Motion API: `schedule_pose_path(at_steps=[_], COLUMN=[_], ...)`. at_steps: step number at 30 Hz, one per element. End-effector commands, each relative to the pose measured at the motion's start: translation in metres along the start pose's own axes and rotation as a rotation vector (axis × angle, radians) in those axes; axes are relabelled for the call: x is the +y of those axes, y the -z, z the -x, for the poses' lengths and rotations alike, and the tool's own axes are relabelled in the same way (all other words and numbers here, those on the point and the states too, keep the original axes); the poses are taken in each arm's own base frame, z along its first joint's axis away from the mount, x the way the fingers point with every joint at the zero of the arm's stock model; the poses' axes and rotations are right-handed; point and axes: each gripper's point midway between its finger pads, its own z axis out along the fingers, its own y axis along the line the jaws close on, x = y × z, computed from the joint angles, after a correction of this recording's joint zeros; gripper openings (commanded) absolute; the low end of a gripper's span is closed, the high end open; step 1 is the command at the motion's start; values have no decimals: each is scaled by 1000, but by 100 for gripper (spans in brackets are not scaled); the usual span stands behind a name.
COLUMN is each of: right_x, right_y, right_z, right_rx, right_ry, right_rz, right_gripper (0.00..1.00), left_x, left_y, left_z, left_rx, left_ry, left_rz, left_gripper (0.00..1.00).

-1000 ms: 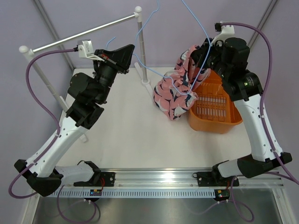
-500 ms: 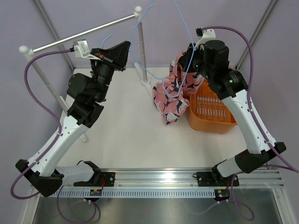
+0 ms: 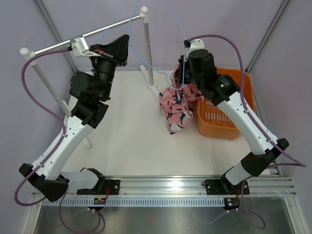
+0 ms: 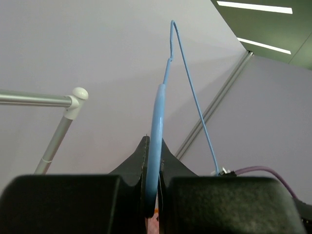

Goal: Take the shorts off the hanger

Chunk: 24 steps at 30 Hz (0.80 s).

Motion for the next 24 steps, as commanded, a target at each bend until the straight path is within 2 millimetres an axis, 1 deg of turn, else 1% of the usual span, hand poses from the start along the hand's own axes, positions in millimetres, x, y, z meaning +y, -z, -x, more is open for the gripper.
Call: schedule_pose_path(at_steps=[1,2,3,4,5,6,8,9,10,11,12,13,14,16,17,18,19,20,21,22,23,24], right_x=[10,10,4,2,-4,-7,-13,-14,-16,-18,-20,-22,-23,-27,-26,-30,-31,-45,-42,-58,-66,-85], right_y=[2,1,0,-2,-2,-3,-1,-2,0,0,0,2,2,3,7,10,22,23,28,47,51,61], right_z=[4,3,4,4,6,6,12,12,14,16,17,21,22,32,45,55,80,94,106,138,152,168], right_rx=[-36,-34,-43,-39,-43,-42,-49,-47,-49,-52,-55,-63,-63,-81,-112,-133,-196,-225,-256,-346,-382,-433], right_ry=[0,-8,-15,-22,-23,-23,-25,-29,-34,-36,-44,-53,-52,-55,-64,-58,-79,-84,-91,-130,-138,-157], right_rz=[-28,-36,-70,-87,-125,-143,-186,-195,-202,-211,-218,-224,-227,-230,-222,-228,-222,-251,-236,-253,-262,-302], right_gripper=[0,0,0,0,0,0,0,0,0,0,0,0,0,0,0,0,0,0,0,0,0,0], left_x=[15,15,16,14,17,22,24,27,28,22,23,25,22,29,29,35,37,42,44,47,48,53], left_y=[-9,-8,-7,-3,0,3,12,17,20,25,28,30,36,43,50,54,59,67,71,75,79,85], left_z=[25,25,26,35,36,42,62,72,79,96,104,106,116,122,129,128,129,131,131,131,132,131], left_rx=[-110,-113,-119,-142,-149,-172,-219,-253,-266,-294,-306,-296,-313,-320,-334,-332,-334,-336,-337,-332,-331,-319], left_ry=[-35,-35,-33,-35,-39,-39,-54,-54,-79,-81,-89,-107,-112,-131,-132,-142,-154,-164,-164,-176,-182,-197], left_rz=[71,73,75,74,85,114,143,173,183,179,200,218,220,261,269,294,304,323,329,339,345,360], left_gripper=[0,0,0,0,0,0,0,0,0,0,0,0,0,0,0,0,0,0,0,0,0,0])
